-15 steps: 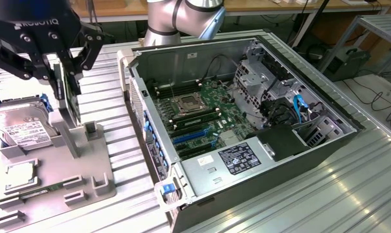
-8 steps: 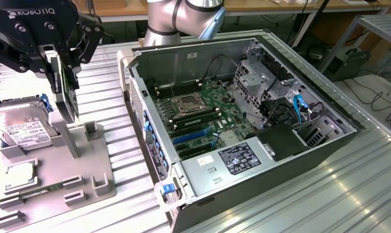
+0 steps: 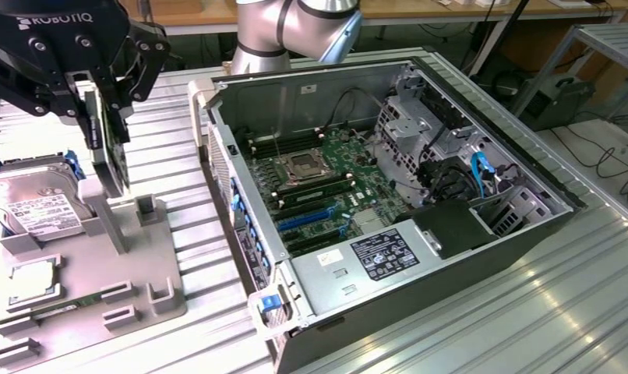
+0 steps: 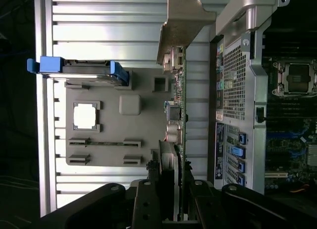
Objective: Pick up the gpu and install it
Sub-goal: 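Pick up the gpu and move the gpu toward the slot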
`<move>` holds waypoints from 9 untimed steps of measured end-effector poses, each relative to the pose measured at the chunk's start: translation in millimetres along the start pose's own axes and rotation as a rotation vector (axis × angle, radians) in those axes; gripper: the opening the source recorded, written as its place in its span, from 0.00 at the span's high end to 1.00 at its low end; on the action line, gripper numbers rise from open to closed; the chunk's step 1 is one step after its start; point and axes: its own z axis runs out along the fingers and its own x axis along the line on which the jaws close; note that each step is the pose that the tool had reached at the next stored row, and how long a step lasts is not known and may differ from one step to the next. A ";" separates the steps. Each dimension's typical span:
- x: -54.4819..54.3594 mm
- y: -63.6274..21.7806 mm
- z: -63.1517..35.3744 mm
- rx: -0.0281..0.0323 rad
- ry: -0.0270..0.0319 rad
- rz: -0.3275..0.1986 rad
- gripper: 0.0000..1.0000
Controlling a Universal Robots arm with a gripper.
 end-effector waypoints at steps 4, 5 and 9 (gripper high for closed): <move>-3.9 0.0 0.0 0.0001 0.0001 0.000 0.73; -4.4 0.0 0.1 0.0000 0.0000 0.000 0.73; -6.2 0.0 0.1 0.0001 0.0000 0.000 0.73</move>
